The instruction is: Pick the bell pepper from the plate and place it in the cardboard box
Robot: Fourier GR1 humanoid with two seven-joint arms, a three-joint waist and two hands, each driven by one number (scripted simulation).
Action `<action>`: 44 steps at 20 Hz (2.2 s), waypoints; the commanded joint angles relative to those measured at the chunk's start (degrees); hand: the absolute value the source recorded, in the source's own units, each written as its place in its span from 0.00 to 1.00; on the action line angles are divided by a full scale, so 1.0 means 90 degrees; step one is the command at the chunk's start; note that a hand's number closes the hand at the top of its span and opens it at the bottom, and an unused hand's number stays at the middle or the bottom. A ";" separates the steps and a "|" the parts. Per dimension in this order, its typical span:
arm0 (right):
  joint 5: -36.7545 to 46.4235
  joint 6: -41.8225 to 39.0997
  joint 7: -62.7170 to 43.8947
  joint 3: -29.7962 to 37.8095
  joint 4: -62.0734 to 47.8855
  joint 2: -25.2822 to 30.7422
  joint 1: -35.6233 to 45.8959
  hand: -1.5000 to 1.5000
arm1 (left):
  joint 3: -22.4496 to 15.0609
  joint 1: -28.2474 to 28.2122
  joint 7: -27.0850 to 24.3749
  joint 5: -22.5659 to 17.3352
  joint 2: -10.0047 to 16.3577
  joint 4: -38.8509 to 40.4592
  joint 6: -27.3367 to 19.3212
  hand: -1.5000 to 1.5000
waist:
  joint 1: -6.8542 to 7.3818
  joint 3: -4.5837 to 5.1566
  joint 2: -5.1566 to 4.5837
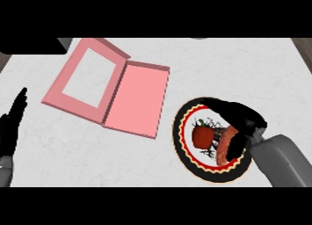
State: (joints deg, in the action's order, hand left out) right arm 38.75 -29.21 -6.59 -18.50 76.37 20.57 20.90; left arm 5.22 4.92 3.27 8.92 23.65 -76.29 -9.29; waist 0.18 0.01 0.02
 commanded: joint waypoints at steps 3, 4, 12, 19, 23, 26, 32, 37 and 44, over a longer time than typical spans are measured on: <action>0.0342 0.0000 0.0312 0.0245 -0.0191 -0.0451 0.0074 0.00 | 0.0210 -0.0033 0.0265 0.0216 -0.0107 -0.0271 0.0129 0.50 | 0.0003 -0.0002 -0.0001; 0.0492 0.0153 0.0151 0.0116 -0.0434 -0.0735 0.0112 0.00 | 0.0280 0.0254 0.0064 0.0257 -0.0027 0.0205 0.0210 0.50 | -0.0003 -0.0001 -0.0006; 0.0265 -0.0643 0.0073 0.0190 0.1140 -0.0801 -0.0476 0.00 | 0.0353 0.0023 -0.0021 0.0380 -0.0244 -0.0136 0.0302 0.50 | -0.0024 0.0000 0.0005; 0.0847 -0.0890 -0.0307 0.0104 0.0662 -0.1030 -0.0261 0.00 | 0.0452 -0.0040 -0.0023 0.0570 -0.0373 -0.0234 0.0327 0.50 | -0.0005 -0.0001 0.0000; 0.1152 -0.0645 -0.0587 0.0011 -0.0010 -0.1393 -0.0225 0.00 | 0.0573 0.0315 0.0200 0.0566 -0.0341 -0.0004 0.0363 0.50 | -0.0002 -0.0001 -0.0007; 0.1440 -0.0170 -0.0052 0.0101 -0.0878 -0.1387 0.0069 0.00 | 0.0605 -0.0188 0.0029 0.0465 -0.0424 -0.0424 0.0559 0.50 | 0.0023 -0.0002 -0.0007; 0.2094 0.1151 0.0196 0.0073 -0.0980 -0.1399 0.0298 1.00 | 0.0821 0.0026 0.0178 0.0393 -0.0122 -0.0309 0.0790 0.50 | 0.0037 -0.0004 -0.0006; 0.2530 0.1867 0.0087 0.0024 -0.0998 -0.1701 0.0306 1.00 | 0.0640 -0.0006 0.0217 0.0631 -0.0408 -0.0342 0.0604 0.50 | 0.0018 -0.0003 -0.0001; 0.1902 0.2200 0.3157 0.0872 -0.2449 -0.0108 0.1548 1.00 | 0.0611 0.0239 0.0066 0.0641 -0.0494 -0.0251 0.0529 0.50 | 0.0250 -0.0020 -0.0103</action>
State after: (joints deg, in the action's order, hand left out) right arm 58.03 -11.71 9.33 -13.72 61.89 14.32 29.31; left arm 11.06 6.00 3.29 14.51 19.48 -77.48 -4.32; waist 1.08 -0.02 -0.32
